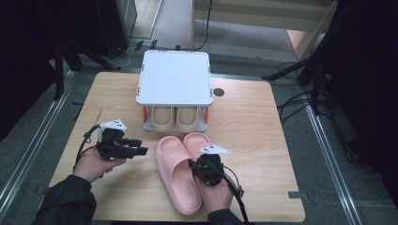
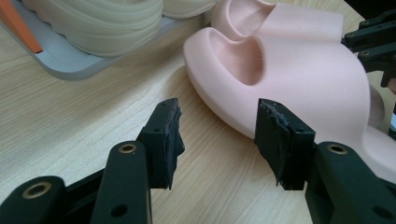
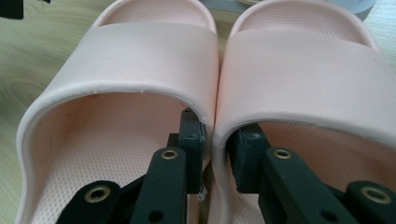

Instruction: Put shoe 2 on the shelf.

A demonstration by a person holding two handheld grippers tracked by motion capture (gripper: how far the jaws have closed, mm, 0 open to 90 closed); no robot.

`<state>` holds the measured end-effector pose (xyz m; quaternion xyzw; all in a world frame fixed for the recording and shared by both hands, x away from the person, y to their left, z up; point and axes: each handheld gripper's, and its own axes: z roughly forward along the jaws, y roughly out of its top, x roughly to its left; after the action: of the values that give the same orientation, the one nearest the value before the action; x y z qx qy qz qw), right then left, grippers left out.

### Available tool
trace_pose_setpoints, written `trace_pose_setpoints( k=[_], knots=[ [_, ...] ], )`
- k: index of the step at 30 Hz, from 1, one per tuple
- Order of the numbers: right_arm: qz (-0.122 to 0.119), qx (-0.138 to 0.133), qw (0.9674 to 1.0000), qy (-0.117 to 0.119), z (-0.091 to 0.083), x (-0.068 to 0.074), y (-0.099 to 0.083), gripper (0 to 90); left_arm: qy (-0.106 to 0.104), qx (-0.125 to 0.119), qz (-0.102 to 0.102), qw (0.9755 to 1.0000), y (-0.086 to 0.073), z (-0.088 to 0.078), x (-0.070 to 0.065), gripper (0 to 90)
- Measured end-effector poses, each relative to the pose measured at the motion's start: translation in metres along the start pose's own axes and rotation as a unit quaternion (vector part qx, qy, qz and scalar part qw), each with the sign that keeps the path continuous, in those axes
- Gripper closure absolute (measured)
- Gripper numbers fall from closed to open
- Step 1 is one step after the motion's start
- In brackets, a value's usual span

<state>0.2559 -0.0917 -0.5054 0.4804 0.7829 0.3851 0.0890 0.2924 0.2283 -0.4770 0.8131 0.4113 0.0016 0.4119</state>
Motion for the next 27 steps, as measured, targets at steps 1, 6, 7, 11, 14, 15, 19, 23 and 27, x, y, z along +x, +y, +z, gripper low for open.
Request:
trace_pose_setpoints(
  k=[1,6,7,11,14,15,19,23,27],
  knots=[
    [0.0,0.0,1.0,0.0,0.0,0.0,0.0,77.5,0.0,0.0,0.0,1.0,0.0,0.0,0.0,49.5],
    [-0.007,0.01,0.9996,0.027,-0.01,-0.01,0.003,78.4,0.0,0.001,-0.001,1.0,0.0,0.0,0.0,49.4],
    [-0.011,0.011,0.9994,0.031,-0.011,-0.012,0.003,78.3,0.001,0.002,0.0,1.0,0.0,-0.001,0.001,49.3],
    [-0.037,0.031,0.9966,0.067,-0.022,-0.018,0.009,78.2,0.004,0.0,-0.002,1.0,-0.001,-0.002,0.003,49.1],
    [-0.081,0.044,0.9908,0.1,-0.025,-0.02,0.013,78.3,0.004,0.005,-0.008,0.9999,-0.002,-0.004,0.005,48.3],
    [-0.081,0.044,0.9908,0.1,-0.025,-0.02,0.013,78.3,0.004,0.005,-0.008,0.9999,-0.002,-0.004,0.005,48.0],
    [-0.134,0.049,0.9797,0.141,-0.024,-0.02,0.018,78.1,0.007,0.007,-0.011,0.9999,-0.003,-0.005,0.007,47.4],
    [-0.161,0.061,0.9667,0.189,-0.021,-0.02,0.029,77.9,0.015,0.009,-0.015,0.9997,-0.007,-0.009,0.01,47.1],
    [-0.175,0.069,0.954,0.233,-0.014,-0.021,0.045,77.7,0.022,0.002,-0.027,0.9994,-0.013,-0.016,0.012,46.9]
  ],
)
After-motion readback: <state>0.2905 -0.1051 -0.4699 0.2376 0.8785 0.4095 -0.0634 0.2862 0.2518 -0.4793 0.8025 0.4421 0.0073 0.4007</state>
